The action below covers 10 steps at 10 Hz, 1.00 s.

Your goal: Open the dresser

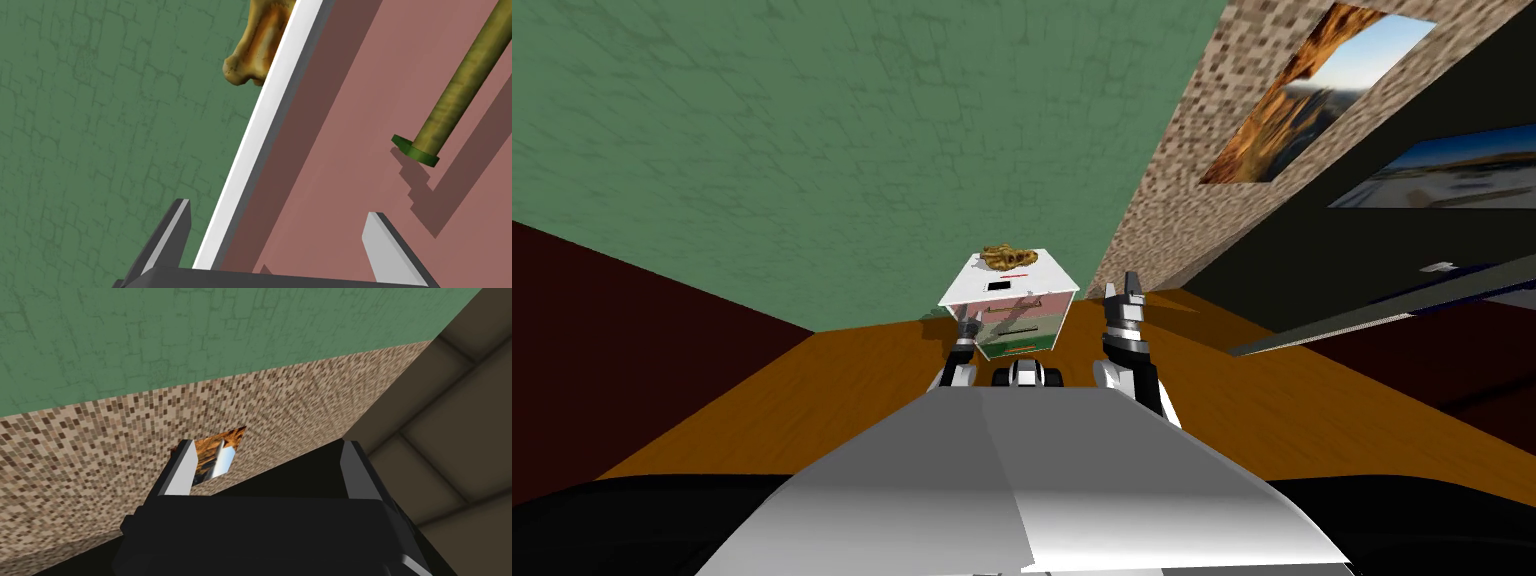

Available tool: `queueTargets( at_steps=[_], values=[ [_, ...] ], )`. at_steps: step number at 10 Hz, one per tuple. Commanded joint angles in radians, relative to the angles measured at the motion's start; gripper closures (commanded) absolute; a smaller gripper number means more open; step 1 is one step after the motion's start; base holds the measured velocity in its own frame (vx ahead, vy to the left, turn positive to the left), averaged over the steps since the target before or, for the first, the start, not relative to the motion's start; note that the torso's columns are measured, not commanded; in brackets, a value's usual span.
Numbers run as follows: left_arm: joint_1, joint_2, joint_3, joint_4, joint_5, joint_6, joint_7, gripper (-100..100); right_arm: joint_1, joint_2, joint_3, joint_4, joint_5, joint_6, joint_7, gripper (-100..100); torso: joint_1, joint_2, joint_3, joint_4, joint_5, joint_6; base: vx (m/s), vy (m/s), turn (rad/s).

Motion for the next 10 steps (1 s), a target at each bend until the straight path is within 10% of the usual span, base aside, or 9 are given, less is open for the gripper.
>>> queueTargets(
  at_steps=[1,7,10],
  values=[
    [-0.015,0.004,-0.002,0.067,0.017,-0.013,0.011,-100,0.000,0.000,0.000,0.000,0.000,0.000,0.000,0,0.000,0.001,0.001,0.000,0.000,0.000,0.042,-0.148,0.142],
    [-0.044,0.044,-0.005,0.191,0.051,-0.031,0.031,-100,0.000,0.000,0.000,0.000,0.000,0.000,0.000,0,0.000,0.001,0.001,0.000,0.000,0.000,0.032,-0.152,0.121],
    [-0.047,0.051,0.005,0.146,0.054,0.010,0.032,-100,0.000,0.000,0.000,0.000,0.000,0.000,0.000,0,0.003,-0.002,-0.001,0.000,0.001,0.000,0.042,-0.043,0.012]
  ],
)
